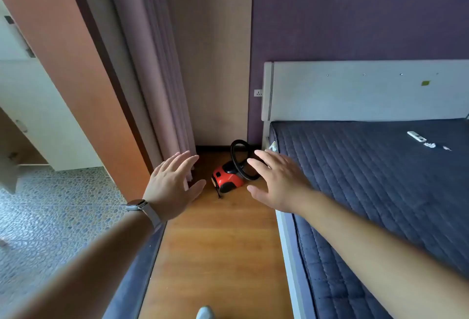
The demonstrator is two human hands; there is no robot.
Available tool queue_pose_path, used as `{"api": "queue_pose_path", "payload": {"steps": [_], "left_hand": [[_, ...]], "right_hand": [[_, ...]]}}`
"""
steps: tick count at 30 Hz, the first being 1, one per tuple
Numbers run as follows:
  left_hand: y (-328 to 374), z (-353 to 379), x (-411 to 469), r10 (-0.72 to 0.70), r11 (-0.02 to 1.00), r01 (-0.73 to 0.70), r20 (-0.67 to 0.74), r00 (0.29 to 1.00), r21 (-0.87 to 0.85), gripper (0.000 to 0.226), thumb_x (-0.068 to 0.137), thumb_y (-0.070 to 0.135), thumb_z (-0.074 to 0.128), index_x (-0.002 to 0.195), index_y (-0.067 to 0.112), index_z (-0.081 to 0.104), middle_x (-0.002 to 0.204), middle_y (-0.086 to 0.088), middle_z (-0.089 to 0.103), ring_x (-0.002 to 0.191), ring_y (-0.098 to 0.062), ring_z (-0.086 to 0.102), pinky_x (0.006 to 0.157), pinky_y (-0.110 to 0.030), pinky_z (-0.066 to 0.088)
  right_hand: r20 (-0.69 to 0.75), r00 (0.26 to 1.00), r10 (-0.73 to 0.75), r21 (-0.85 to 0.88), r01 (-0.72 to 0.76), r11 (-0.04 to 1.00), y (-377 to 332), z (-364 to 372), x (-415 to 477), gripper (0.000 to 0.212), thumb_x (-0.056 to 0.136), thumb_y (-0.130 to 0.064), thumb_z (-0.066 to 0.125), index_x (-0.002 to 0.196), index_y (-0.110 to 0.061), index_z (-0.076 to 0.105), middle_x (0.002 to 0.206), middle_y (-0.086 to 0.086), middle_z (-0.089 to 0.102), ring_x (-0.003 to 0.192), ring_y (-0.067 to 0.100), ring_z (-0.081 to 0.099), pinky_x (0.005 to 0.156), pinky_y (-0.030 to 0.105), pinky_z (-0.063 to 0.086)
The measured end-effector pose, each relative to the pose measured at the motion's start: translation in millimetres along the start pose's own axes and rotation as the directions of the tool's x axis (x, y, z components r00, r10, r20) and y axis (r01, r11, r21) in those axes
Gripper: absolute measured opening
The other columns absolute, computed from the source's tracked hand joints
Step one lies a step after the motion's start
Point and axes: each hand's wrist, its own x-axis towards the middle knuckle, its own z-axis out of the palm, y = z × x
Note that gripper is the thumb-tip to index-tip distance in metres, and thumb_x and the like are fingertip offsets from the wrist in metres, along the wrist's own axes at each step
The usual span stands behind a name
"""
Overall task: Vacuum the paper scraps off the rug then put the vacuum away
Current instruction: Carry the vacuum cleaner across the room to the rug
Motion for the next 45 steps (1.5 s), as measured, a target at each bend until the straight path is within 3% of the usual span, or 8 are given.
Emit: {"api": "queue_pose_path", "payload": {"steps": [4, 12, 18, 23, 31, 36, 41, 45], "left_hand": [[-34.5, 29.2, 42.0, 0.045, 0.999, -0.046, 0.044, 0.998, 0.024, 0.065, 0.093, 0.058, 0.049, 0.15, 0.031, 0.034, 0.159, 0.005, 0.03, 0.149, -0.018, 0.019, 0.119, -0.04, 0.019], [-117.9, 85.7, 146.5, 0.1, 0.995, -0.095, 0.161, 0.982, -0.037, 0.072, 0.087, 0.069, 0.028, 0.148, 0.032, 0.039, 0.157, 0.006, 0.035, 0.148, -0.019, 0.025, 0.118, -0.038, 0.021], [-148.4, 105.8, 213.3, 0.098, 0.994, -0.087, 0.219, 0.971, -0.062, 0.061, 0.094, 0.058, 0.047, 0.148, 0.032, 0.039, 0.157, 0.005, 0.035, 0.148, -0.019, 0.024, 0.119, -0.037, 0.019], [-165.0, 123.5, 262.5, 0.135, 0.988, -0.119, 0.178, 0.975, -0.094, 0.068, 0.087, 0.064, 0.032, 0.138, 0.026, 0.054, 0.146, 0.0, 0.052, 0.139, -0.024, 0.042, 0.112, -0.042, 0.033], [-175.9, 177.0, 348.1, 0.074, 0.997, -0.064, 0.226, 0.971, -0.051, 0.061, 0.087, 0.059, 0.039, 0.136, 0.027, 0.057, 0.143, 0.0, 0.054, 0.135, -0.024, 0.046, 0.109, -0.044, 0.039], [-181.3, 213.1, 415.8, -0.033, 0.999, 0.031, 0.288, 0.957, 0.014, 0.062, 0.088, 0.063, 0.033, 0.142, 0.035, 0.047, 0.148, 0.009, 0.046, 0.139, -0.017, 0.038, 0.114, -0.041, 0.034], [-171.6, 241.2, 487.7, -0.076, 0.997, 0.071, 0.28, 0.957, 0.026, 0.06, 0.088, 0.06, 0.032, 0.136, 0.032, 0.055, 0.142, 0.007, 0.053, 0.132, -0.018, 0.046, 0.108, -0.039, 0.039], [-165.1, 262.5, 529.8, -0.103, 0.993, 0.113, 0.291, 0.951, -0.018, 0.06, 0.088, 0.058, 0.035, 0.136, 0.029, 0.056, 0.141, 0.006, 0.054, 0.131, -0.02, 0.047, 0.108, -0.042, 0.041]], "right_hand": [[0.043, 0.999, 0.031, -0.025, -0.03, 0.999, 10.2, 32.4, 47.2, 0.066, 0.086, -0.056, 0.043, 0.136, -0.014, 0.057, 0.143, 0.011, 0.053, 0.132, 0.034, 0.049, 0.106, 0.048, 0.04], [0.15, 0.979, 0.137, -0.042, -0.132, 0.99, 31.6, 91.1, 156.2, 0.067, 0.087, -0.057, 0.039, 0.14, -0.017, 0.053, 0.148, 0.007, 0.048, 0.137, 0.03, 0.044, 0.11, 0.049, 0.039], [0.17, 0.968, 0.184, -0.043, -0.18, 0.983, 45.9, 110.2, 216.9, 0.067, 0.086, -0.057, 0.04, 0.137, -0.017, 0.056, 0.145, 0.007, 0.051, 0.133, 0.029, 0.048, 0.105, 0.047, 0.042], [0.18, 0.964, 0.194, -0.016, -0.194, 0.981, 69.0, 120.0, 264.2, 0.074, 0.086, -0.059, 0.03, 0.144, -0.017, 0.049, 0.153, 0.005, 0.042, 0.141, 0.027, 0.038, 0.113, 0.043, 0.031], [0.243, 0.96, 0.136, 0.045, -0.151, 0.988, 145.7, 180.8, 340.8, 0.068, 0.087, -0.056, 0.037, 0.14, -0.017, 0.052, 0.15, 0.007, 0.044, 0.138, 0.028, 0.04, 0.111, 0.044, 0.035], [0.291, 0.955, 0.066, 0.117, -0.103, 0.988, 211.8, 221.4, 409.6, 0.067, 0.086, -0.055, 0.04, 0.138, -0.015, 0.054, 0.144, 0.008, 0.048, 0.134, 0.03, 0.044, 0.107, 0.045, 0.04], [0.314, 0.949, 0.024, 0.141, -0.071, 0.987, 282.3, 244.6, 467.8, 0.065, 0.086, -0.055, 0.042, 0.136, -0.015, 0.056, 0.141, 0.008, 0.051, 0.131, 0.029, 0.048, 0.105, 0.044, 0.041], [0.36, 0.933, 0.024, 0.156, -0.086, 0.984, 322.9, 259.9, 502.1, 0.072, 0.085, -0.059, 0.034, 0.141, -0.016, 0.052, 0.147, 0.006, 0.047, 0.135, 0.028, 0.043, 0.108, 0.044, 0.038]]}}
